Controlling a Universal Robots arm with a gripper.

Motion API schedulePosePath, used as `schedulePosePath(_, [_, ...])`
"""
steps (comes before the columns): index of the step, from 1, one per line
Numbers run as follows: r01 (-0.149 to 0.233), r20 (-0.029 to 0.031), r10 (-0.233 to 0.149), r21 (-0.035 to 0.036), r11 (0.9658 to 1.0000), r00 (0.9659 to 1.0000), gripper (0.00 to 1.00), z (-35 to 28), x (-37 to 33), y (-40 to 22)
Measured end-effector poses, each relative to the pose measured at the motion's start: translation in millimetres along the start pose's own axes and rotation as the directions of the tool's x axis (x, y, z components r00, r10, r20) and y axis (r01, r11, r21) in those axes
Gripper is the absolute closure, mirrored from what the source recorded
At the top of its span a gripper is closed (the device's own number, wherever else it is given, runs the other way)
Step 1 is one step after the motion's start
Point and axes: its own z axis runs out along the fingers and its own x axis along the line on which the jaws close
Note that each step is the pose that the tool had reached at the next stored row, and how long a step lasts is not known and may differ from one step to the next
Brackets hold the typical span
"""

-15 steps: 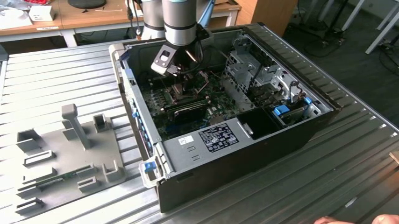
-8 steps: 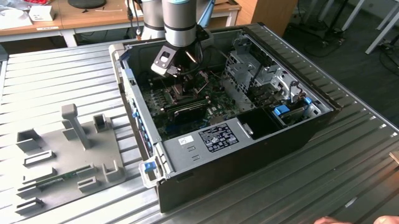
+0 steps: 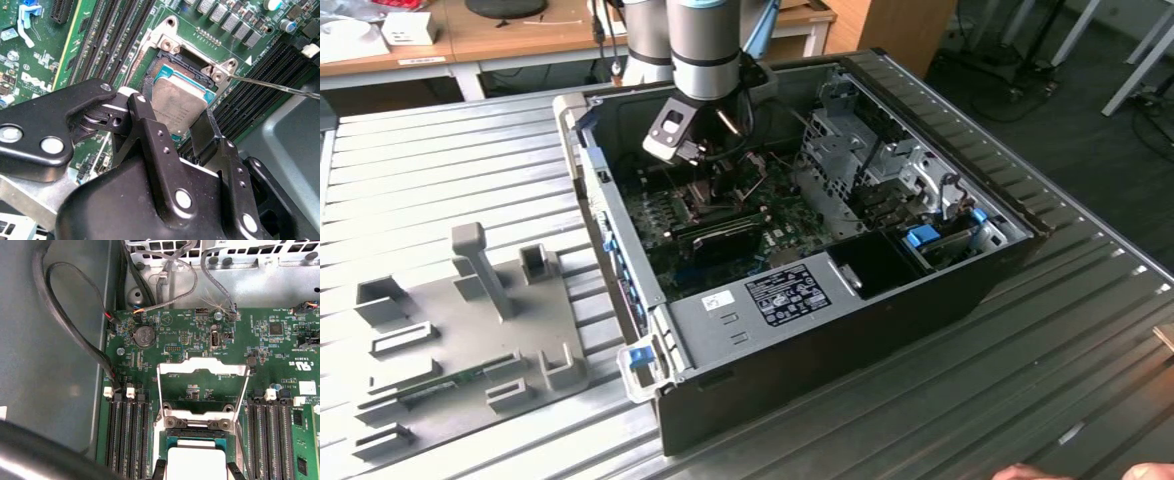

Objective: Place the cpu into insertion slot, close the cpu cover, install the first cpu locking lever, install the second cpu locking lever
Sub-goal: 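Place the cpu into insertion slot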

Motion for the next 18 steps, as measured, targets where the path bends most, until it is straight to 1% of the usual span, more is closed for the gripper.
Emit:
schedulePosePath(5, [-0.002, -0.0001, 0.002, -0.0001, 1.0, 1.0, 0.46, 1.1, 0.0, -0.1])
schedulePosePath(13, [-0.005, 0.0004, 0.005, -0.0001, 1.0, 1.0, 0.46, 7.7, -0.1, -0.7])
schedulePosePath(18, [-0.005, 0.0003, 0.005, -0.0002, 1.0, 1.0, 0.46, 8.9, -0.1, -0.8])
